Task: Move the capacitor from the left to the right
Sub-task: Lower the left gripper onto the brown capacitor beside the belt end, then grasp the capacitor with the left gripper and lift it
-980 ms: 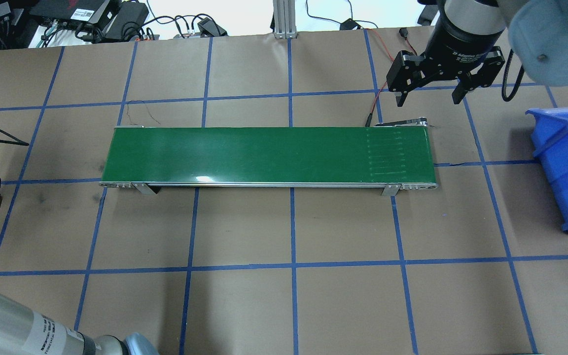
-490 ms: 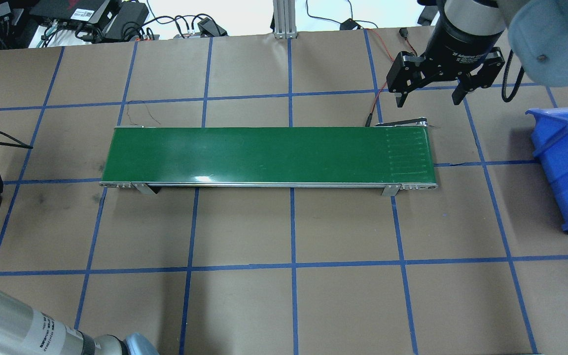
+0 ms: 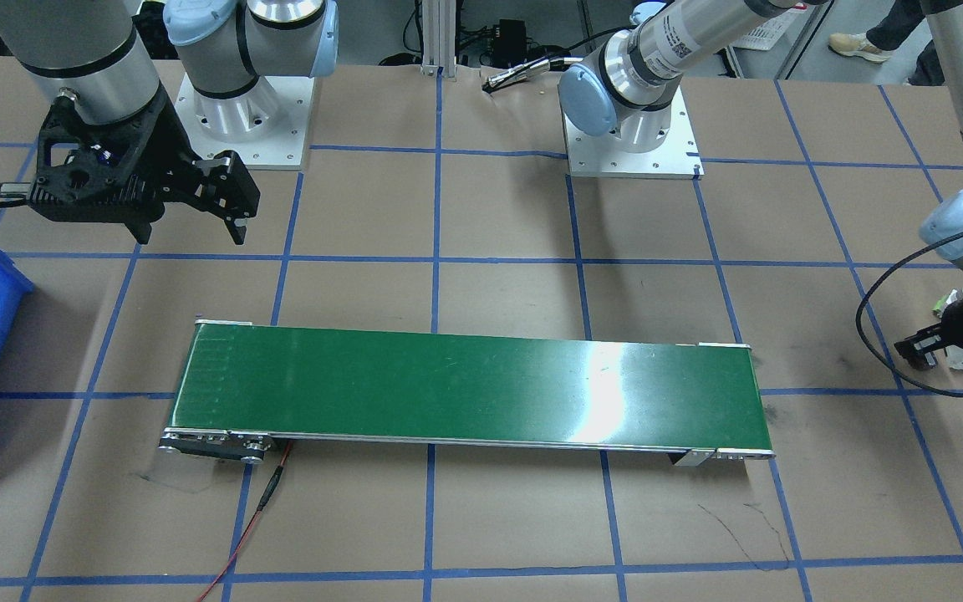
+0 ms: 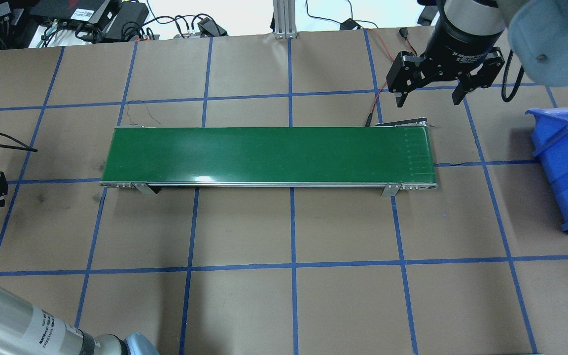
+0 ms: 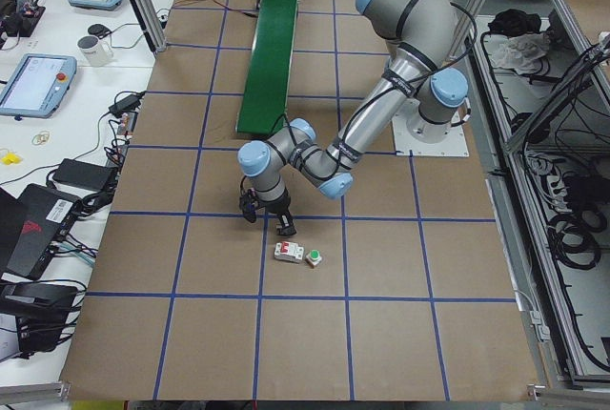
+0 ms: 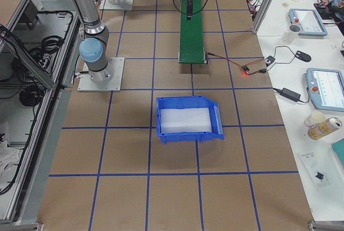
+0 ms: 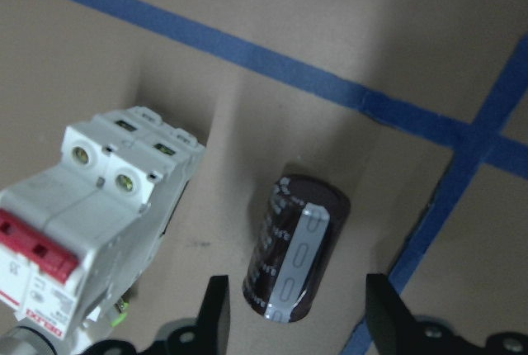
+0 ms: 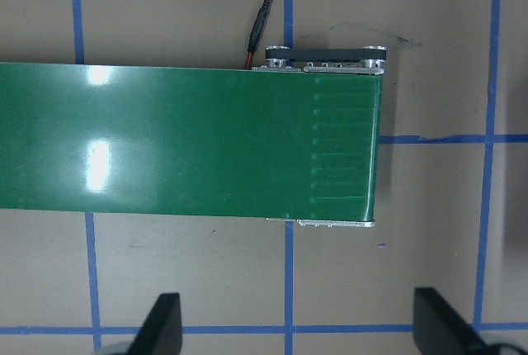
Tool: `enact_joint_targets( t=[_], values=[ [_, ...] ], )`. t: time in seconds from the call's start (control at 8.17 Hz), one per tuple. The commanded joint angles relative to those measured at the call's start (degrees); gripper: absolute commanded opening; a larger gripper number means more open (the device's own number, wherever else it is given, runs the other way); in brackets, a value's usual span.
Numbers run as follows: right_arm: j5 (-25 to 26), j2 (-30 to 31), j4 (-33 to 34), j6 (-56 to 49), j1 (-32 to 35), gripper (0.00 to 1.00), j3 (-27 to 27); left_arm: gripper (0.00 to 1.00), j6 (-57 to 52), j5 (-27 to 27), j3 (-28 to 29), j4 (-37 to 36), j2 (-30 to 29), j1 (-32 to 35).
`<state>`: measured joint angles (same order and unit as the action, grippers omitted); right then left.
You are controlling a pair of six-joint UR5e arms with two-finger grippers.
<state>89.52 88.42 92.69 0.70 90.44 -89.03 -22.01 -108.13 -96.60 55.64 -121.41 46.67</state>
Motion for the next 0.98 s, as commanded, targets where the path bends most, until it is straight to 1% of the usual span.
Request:
enact_joint_targets(
  t=[0.0, 0.12, 0.24, 0.37, 0.49, 0.61, 0.73, 0.86],
  values=[
    [0.0, 0.0, -0.1, 0.0, 0.0, 1.00, -0.1, 0.63, 0.0, 0.0, 0.0, -2.3, -0.4, 0.0],
    [0.0, 0.0, 0.0, 0.0, 0.0, 1.00, 0.0, 0.56, -0.1, -0.1, 0.1, -2.3, -0.9, 0.0],
    [0.0, 0.0, 0.0, 0.0, 0.0, 1.00, 0.0, 0.40, -0.1, -0.1, 0.0, -2.3, -1.0, 0.0],
    [0.0, 0.0, -0.1, 0.0, 0.0, 1.00, 0.0, 0.13, 0.0, 0.4, 0.0, -2.2, -1.0, 0.0],
    [0.0, 0.0, 0.0, 0.0, 0.0, 1.00, 0.0, 0.00, 0.1, 0.5, 0.0, -1.8, -0.7, 0.0],
    [0.0, 0.0, -0.1, 0.0, 0.0, 1.00, -0.1, 0.00, 0.0, 0.5, 0.0, -1.2, 0.6, 0.0],
    [0.0, 0.0, -0.1, 0.0, 0.0, 1.00, 0.0, 0.00, 0.0, 0.5, 0.1, 1.3, 2.0, 0.0],
    [0.0, 0.0, -0.1, 0.0, 0.0, 1.00, -0.1, 0.00, -0.7, 0.5, 0.3, 6.0, 4.5, 1.0]
  ],
)
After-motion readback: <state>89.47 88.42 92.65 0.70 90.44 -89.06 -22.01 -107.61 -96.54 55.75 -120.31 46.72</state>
